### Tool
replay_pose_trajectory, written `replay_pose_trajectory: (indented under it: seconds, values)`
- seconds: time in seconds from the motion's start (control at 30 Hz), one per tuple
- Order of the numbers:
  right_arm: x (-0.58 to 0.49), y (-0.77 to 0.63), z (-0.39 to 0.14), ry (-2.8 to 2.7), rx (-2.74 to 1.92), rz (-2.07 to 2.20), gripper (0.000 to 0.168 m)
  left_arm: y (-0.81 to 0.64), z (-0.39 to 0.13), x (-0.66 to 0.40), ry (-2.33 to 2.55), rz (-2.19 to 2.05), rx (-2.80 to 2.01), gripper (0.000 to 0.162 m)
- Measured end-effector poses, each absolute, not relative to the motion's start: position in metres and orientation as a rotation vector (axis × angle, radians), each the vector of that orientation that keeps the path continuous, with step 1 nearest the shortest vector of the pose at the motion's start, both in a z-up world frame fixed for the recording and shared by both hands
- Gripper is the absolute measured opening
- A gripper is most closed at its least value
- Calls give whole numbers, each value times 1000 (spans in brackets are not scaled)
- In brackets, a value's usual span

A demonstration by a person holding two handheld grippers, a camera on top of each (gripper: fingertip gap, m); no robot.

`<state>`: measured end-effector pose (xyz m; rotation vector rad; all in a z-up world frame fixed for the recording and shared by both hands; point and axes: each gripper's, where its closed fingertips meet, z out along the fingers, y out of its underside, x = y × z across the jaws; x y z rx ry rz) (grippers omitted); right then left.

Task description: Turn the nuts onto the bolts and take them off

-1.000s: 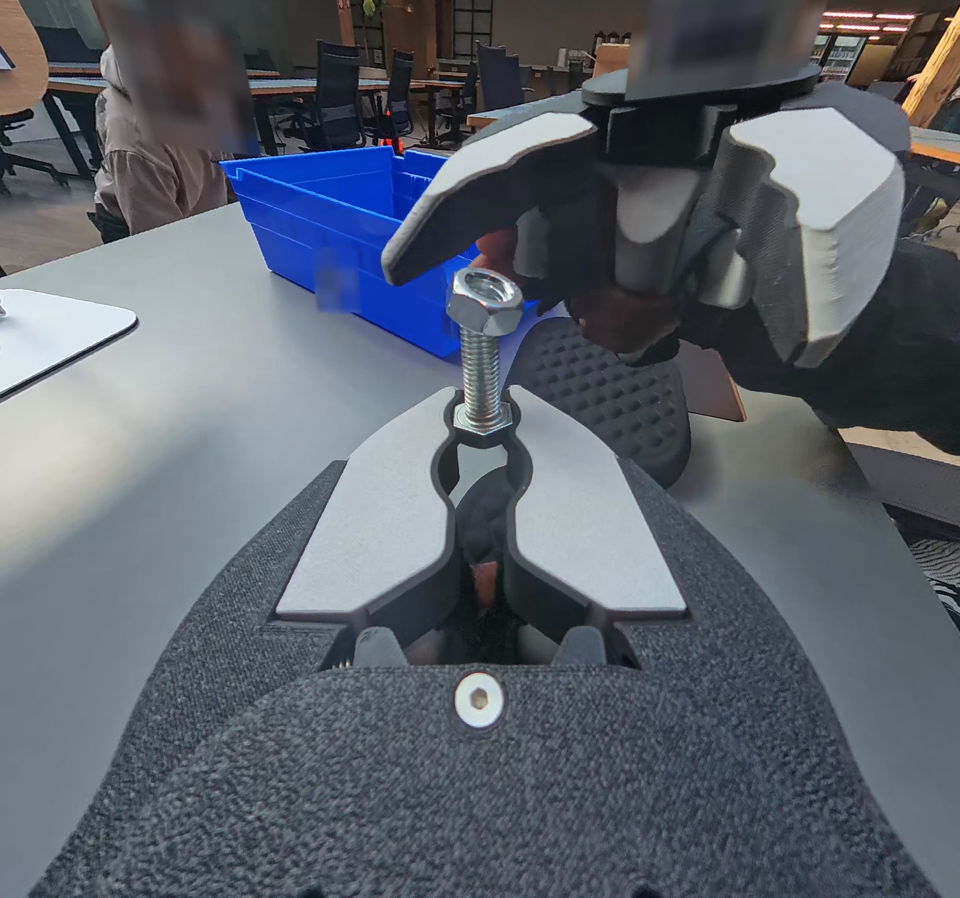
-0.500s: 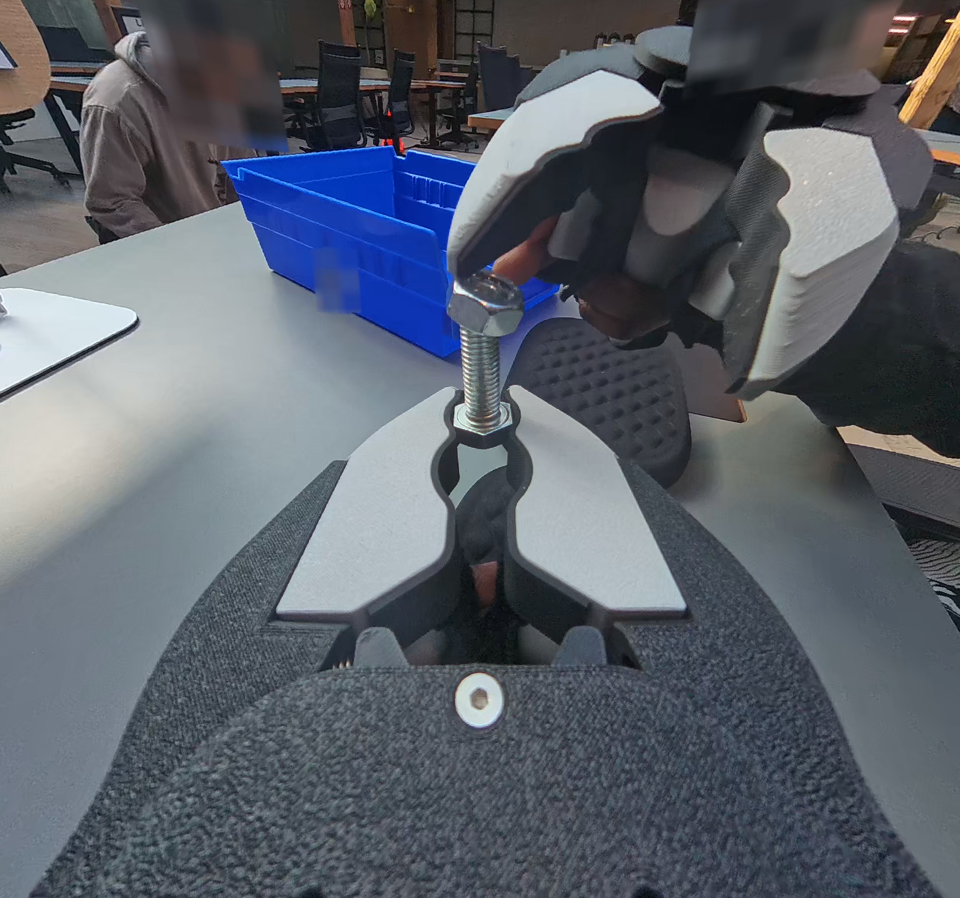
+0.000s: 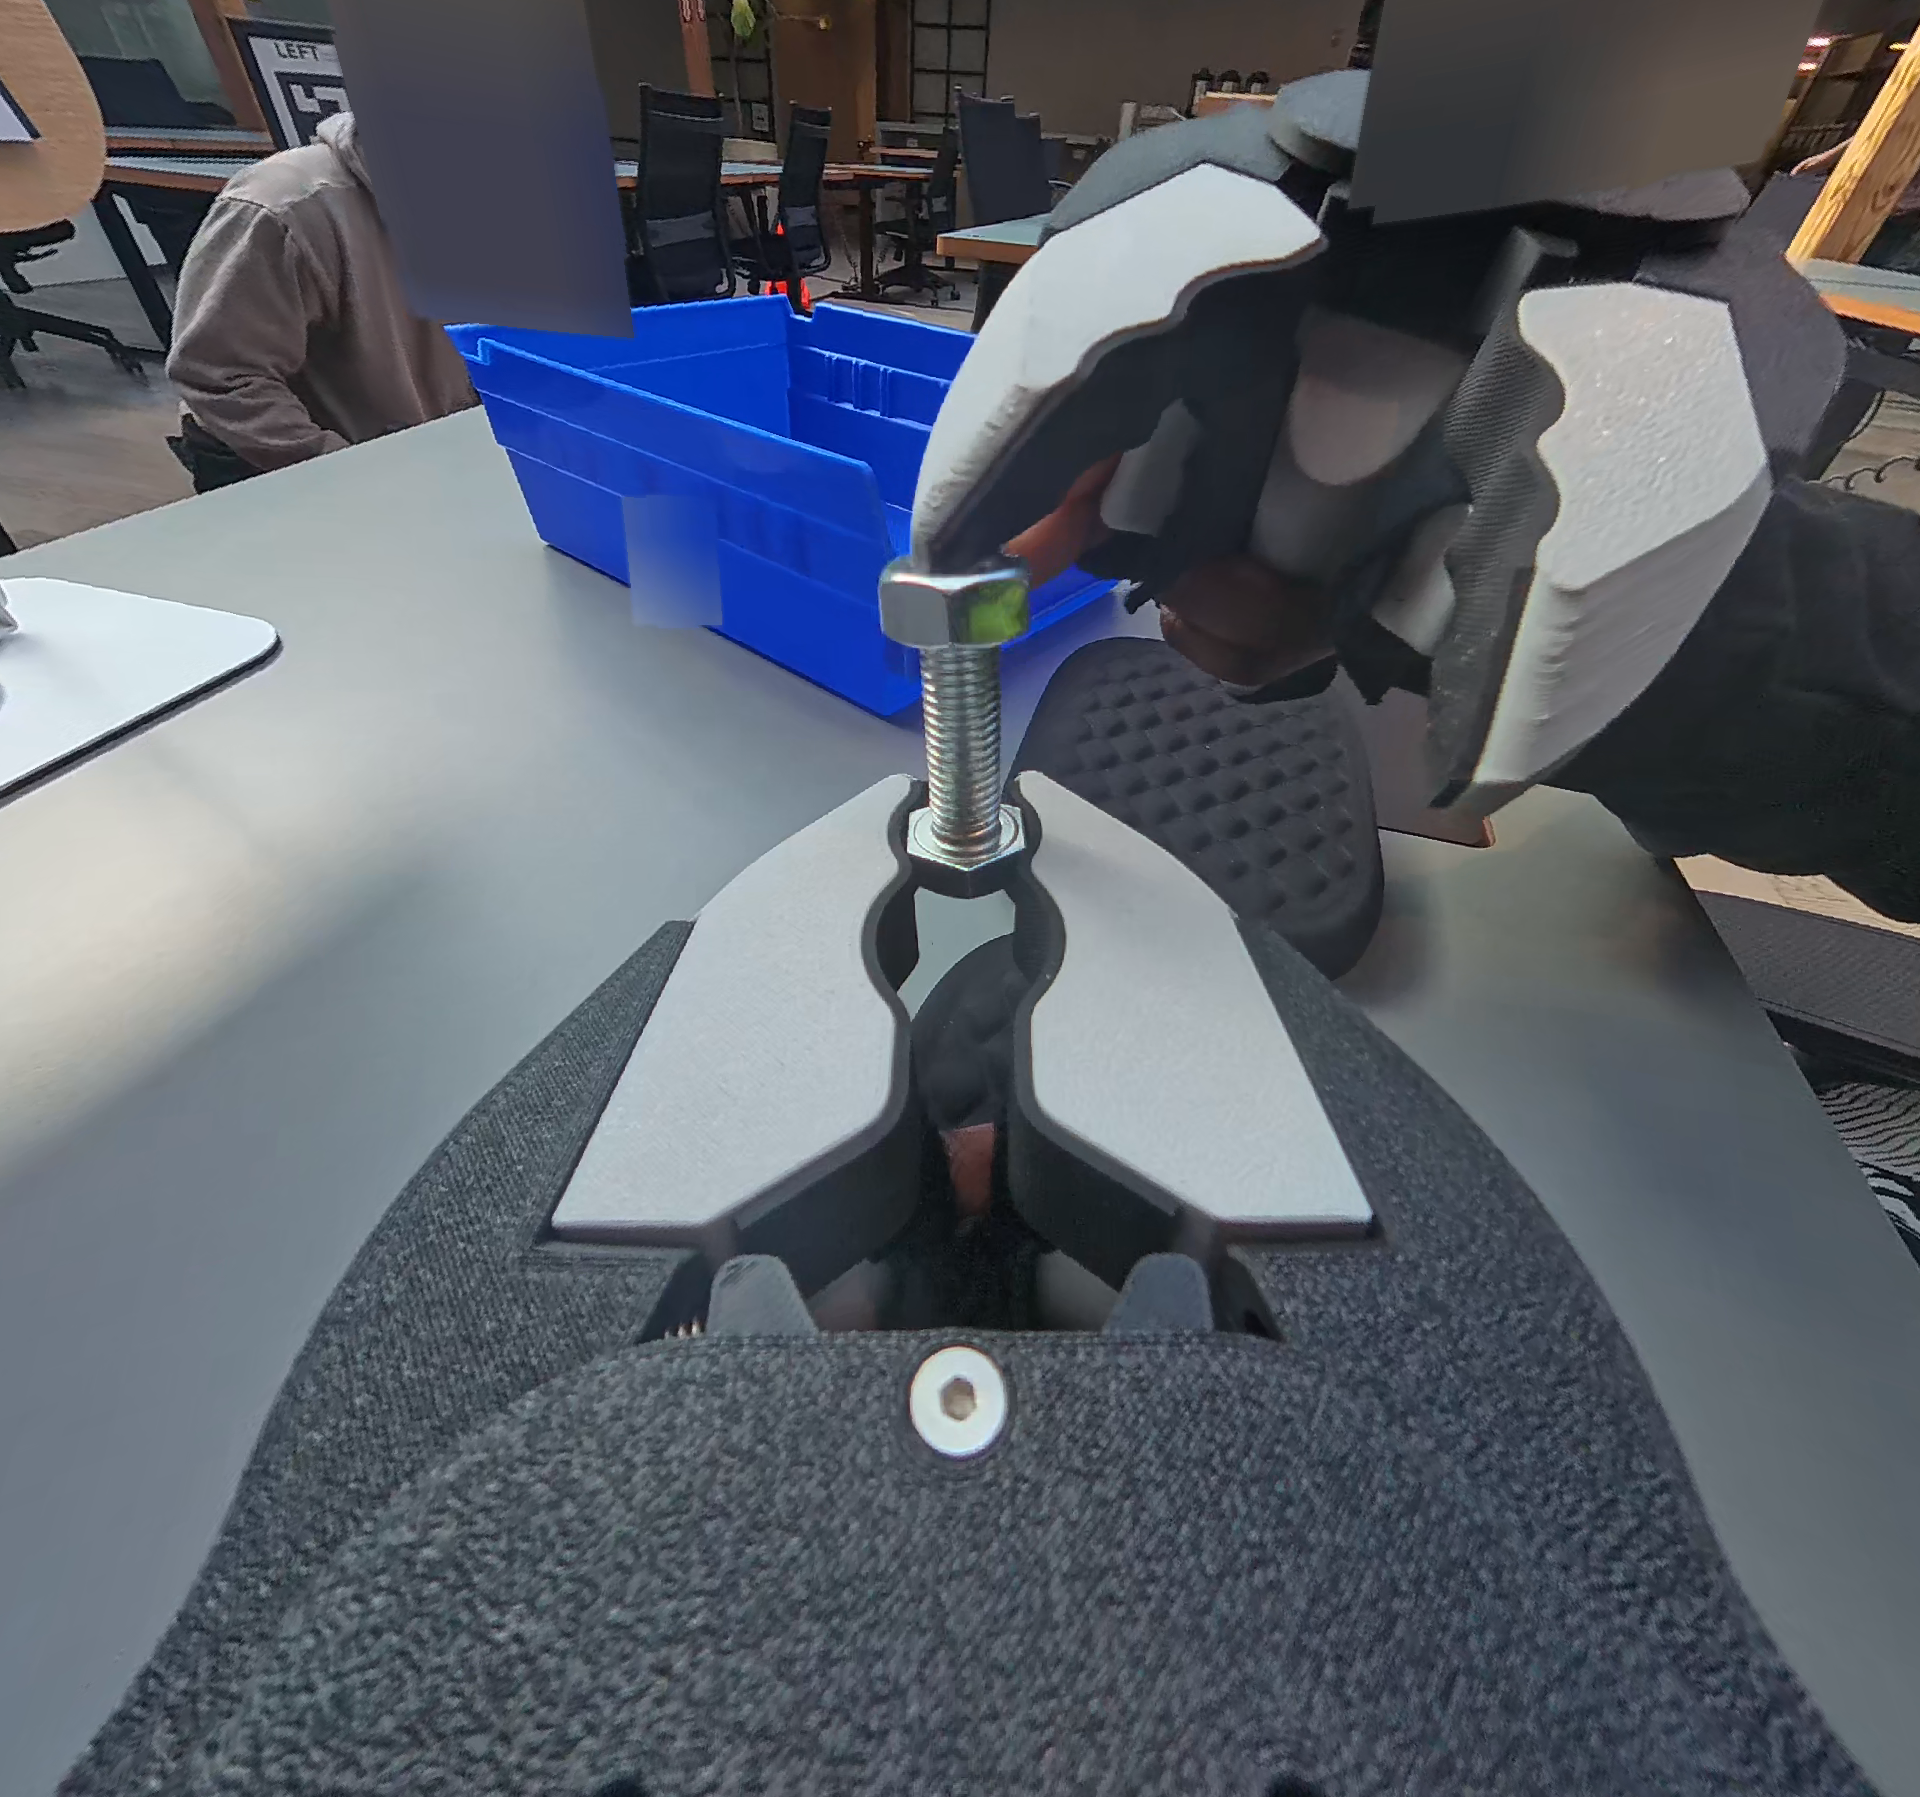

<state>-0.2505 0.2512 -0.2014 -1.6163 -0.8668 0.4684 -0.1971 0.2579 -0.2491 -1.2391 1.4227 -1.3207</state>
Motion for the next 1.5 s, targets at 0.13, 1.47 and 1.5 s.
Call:
replay_pose_trajectory:
  seconds: [0.13, 1.47, 1.5]
  values:
    - [-252, 250, -202, -875, -1619, 462, 54, 258, -249, -197, 1423, -1323, -1239, 14]
    - [-249, 250, -203, -970, -1712, 442, 53, 256, -250, -197, 1438, -1313, -1231, 13]
    - [-249, 250, -203, -971, -1710, 442, 52, 257, -250, -197, 1436, -1315, -1231, 13]
